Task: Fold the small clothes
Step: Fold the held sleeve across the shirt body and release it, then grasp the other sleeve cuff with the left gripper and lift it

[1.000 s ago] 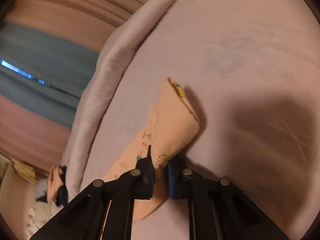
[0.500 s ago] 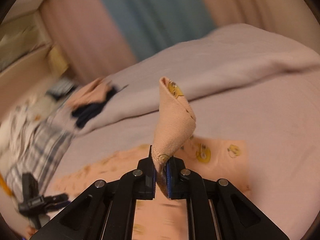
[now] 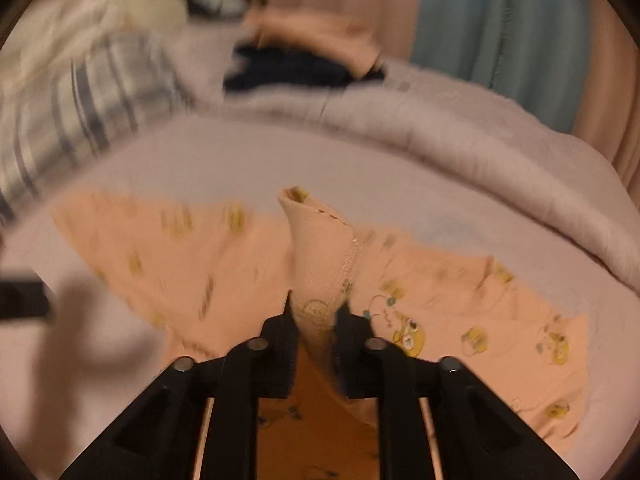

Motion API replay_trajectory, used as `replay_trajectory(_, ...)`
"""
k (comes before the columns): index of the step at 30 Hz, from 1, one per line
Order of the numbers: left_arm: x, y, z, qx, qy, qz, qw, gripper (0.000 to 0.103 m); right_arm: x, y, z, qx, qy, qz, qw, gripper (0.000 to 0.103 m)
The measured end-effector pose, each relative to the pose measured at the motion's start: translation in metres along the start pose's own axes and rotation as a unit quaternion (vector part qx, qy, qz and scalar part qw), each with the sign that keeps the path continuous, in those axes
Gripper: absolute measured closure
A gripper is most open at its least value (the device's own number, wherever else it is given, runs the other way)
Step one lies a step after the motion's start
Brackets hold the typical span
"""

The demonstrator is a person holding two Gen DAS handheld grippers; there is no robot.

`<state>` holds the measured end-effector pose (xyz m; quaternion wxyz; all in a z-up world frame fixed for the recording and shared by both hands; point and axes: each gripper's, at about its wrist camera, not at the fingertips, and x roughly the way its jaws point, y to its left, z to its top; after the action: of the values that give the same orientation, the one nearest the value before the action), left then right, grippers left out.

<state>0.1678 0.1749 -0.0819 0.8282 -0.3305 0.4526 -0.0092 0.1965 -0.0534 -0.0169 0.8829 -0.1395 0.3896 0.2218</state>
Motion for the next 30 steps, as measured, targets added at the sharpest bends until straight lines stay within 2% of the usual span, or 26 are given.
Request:
replay_trajectory(4, 0.002, -0.005, 0.0, 0.006, -0.003, -0.007, 1.0, 0.001, -0.013, 0.002, -0.009, 0.004, -0.008, 0.088, 0.996, 0.051)
replay_trajectory(6, 0.006, -0.013, 0.0, 0.01, 0.0, -0.022, 0.9997, 0.001, -0.035, -0.014, -0.015, 0.024, -0.031, 0.149, 0.988, 0.043)
replay_trajectory(10, 0.02, -0.042, -0.001, 0.041, 0.011, -0.051, 0.9978, 0.001, -0.071, -0.066, -0.028, 0.096, -0.069, 0.17, 0.978, 0.043)
replay_trajectory(12, 0.031, -0.056, -0.001, 0.052, 0.018, -0.059, 0.9967, 0.001, -0.077, -0.095, -0.037, 0.138, -0.077, 0.158, 0.975, 0.043)
replay_trajectory(15, 0.055, -0.081, -0.002, 0.061, 0.039, -0.084, 0.9939, 0.002, -0.073, -0.132, -0.049, 0.179, -0.055, 0.092, 0.978, 0.045)
replay_trajectory(16, 0.061, -0.088, -0.004, 0.065, 0.044, -0.09, 0.9928, 0.002, -0.072, -0.141, -0.052, 0.188, -0.051, 0.081, 0.978, 0.048)
replay_trajectory(18, 0.076, -0.106, -0.006, 0.081, 0.049, -0.103, 0.9902, 0.005, -0.071, -0.155, -0.059, 0.197, -0.051, 0.067, 0.977, 0.062)
replay_trajectory(19, 0.084, -0.115, -0.007, 0.09, 0.052, -0.108, 0.9887, 0.007, -0.07, -0.159, -0.061, 0.2, -0.052, 0.061, 0.977, 0.064)
replay_trajectory(21, 0.098, -0.125, -0.008, 0.101, 0.059, -0.112, 0.9868, 0.017, -0.067, -0.164, -0.064, 0.204, -0.054, 0.053, 0.976, 0.073)
replay_trajectory(22, 0.105, -0.128, -0.008, 0.106, 0.063, -0.112, 0.9861, 0.021, -0.068, -0.165, -0.067, 0.209, -0.052, 0.051, 0.975, 0.073)
replay_trajectory(23, 0.114, -0.13, -0.009, 0.112, 0.069, -0.103, 0.986, 0.03, -0.065, -0.165, -0.069, 0.214, -0.05, 0.051, 0.974, 0.073)
replay_trajectory(24, 0.123, -0.129, -0.01, 0.113, 0.077, -0.086, 0.9868, 0.035, -0.063, -0.169, -0.074, 0.218, -0.046, 0.048, 0.974, 0.074)
replay_trajectory(28, 0.146, -0.104, -0.018, 0.11, 0.092, -0.018, 0.9895, 0.041, -0.062, -0.183, -0.095, 0.227, -0.026, 0.044, 0.972, 0.074)
replay_trajectory(29, 0.146, -0.098, -0.02, 0.108, 0.089, -0.016, 0.99, 0.055, -0.061, -0.184, -0.098, 0.23, -0.021, 0.044, 0.972, 0.074)
replay_trajectory(30, 0.144, -0.091, -0.02, 0.105, 0.084, -0.023, 0.9907, 0.062, -0.06, -0.185, -0.102, 0.236, -0.012, 0.047, 0.971, 0.074)
